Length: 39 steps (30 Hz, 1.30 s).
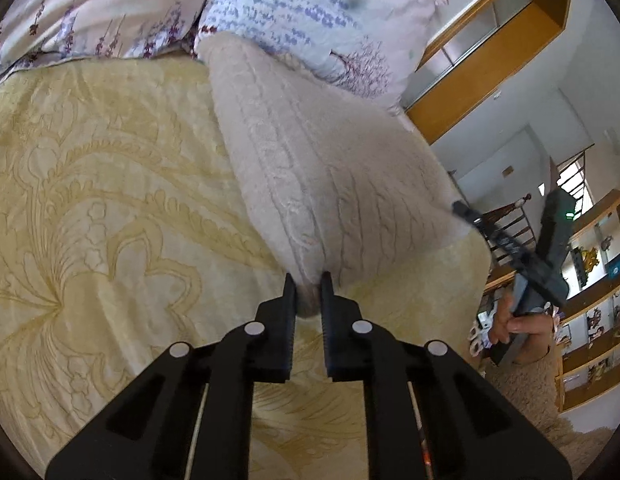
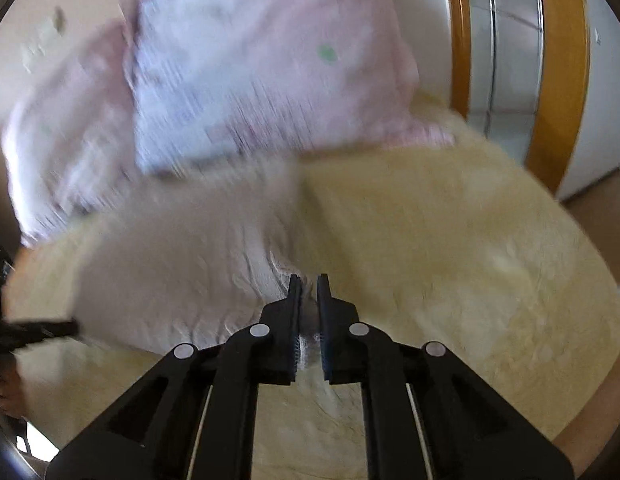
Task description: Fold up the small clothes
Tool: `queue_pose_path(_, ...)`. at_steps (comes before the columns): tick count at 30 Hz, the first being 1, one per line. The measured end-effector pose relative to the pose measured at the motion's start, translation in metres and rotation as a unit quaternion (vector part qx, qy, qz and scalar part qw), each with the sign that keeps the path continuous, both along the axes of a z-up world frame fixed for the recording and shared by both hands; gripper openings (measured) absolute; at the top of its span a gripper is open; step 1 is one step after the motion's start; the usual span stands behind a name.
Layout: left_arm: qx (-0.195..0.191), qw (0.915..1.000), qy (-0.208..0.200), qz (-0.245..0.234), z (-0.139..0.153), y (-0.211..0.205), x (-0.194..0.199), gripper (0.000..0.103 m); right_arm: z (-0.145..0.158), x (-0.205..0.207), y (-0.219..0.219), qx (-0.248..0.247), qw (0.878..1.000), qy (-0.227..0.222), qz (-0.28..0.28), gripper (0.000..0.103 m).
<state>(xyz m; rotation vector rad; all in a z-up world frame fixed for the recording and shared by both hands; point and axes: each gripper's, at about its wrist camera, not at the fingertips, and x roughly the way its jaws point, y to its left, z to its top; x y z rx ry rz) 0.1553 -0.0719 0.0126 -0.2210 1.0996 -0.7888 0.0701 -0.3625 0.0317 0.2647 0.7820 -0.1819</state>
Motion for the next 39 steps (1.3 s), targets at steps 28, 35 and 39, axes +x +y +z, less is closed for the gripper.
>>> queue_pose_path(28,0.103,0.9878,-0.053,0.105,0.024,-0.043,0.053,0.086,-0.007,0.072,0.023,0.022,0.998,0.036,0.044,0.045)
queue_pose_path(35,0.125,0.9835,-0.075,0.107,0.026,-0.050,0.055,0.088,0.009,0.056,0.004,0.097,0.995,0.015,0.031,0.054)
queue_pose_path(39,0.128,0.9831,-0.074,0.108,0.025,-0.048,0.056,0.091,0.012,0.050,-0.018,0.145,0.989,-0.008,0.005,0.069)
